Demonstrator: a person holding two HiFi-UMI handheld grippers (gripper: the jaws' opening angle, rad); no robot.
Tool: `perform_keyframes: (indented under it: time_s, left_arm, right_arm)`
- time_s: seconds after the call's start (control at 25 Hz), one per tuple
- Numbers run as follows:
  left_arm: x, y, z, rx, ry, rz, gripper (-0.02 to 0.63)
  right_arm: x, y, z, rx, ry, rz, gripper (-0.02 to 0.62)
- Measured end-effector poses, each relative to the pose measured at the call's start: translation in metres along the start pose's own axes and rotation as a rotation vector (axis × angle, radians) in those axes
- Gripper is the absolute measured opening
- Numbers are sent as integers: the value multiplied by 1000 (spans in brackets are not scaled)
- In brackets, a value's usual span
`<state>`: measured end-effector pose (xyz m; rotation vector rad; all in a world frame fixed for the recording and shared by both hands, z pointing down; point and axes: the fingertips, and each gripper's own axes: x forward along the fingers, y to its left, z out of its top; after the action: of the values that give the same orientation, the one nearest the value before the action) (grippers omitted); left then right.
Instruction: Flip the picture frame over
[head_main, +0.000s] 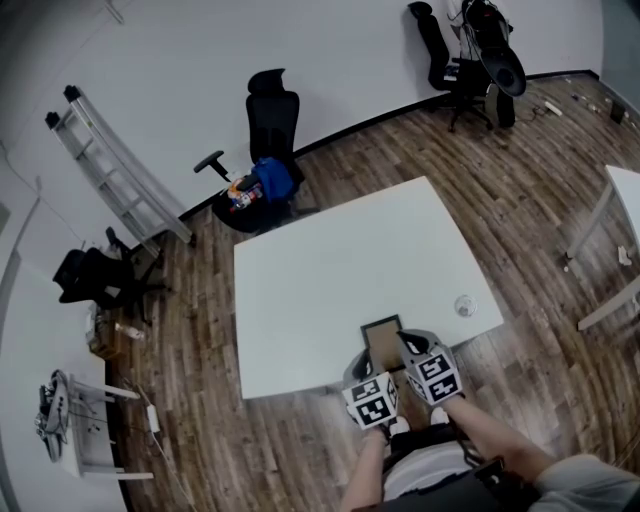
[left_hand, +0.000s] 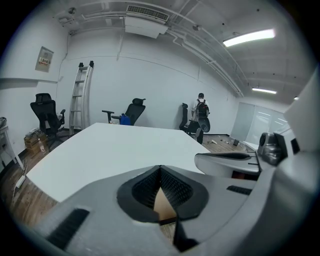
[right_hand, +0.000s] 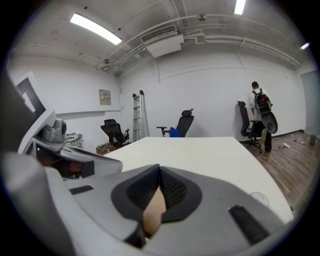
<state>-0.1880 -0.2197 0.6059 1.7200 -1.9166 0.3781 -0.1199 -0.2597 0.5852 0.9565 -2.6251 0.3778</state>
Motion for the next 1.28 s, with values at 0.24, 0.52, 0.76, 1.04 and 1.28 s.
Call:
perform_keyframes:
  time_s: [0.24,0.52,0.76,1.04,1.28]
  left_arm:
    - [0,-1,3,-3,-15,9,3]
    - [1,-9,2,18,-25,5,3]
    - [1,-12,3,22,-23,4,3]
    - [2,-15,3,15,-25,3,3]
    - [1,-13,2,8,-21,4,3]
  right_arm:
    - [-1,-3,1,-2,-15,8,8]
    - [1,-9,-4,9,-23,8,8]
    - [0,-6,1,10,-16,23,8]
    - [0,-9,-1,10,-7,22,6]
    - [2,-8,-2,15,-12,21,6]
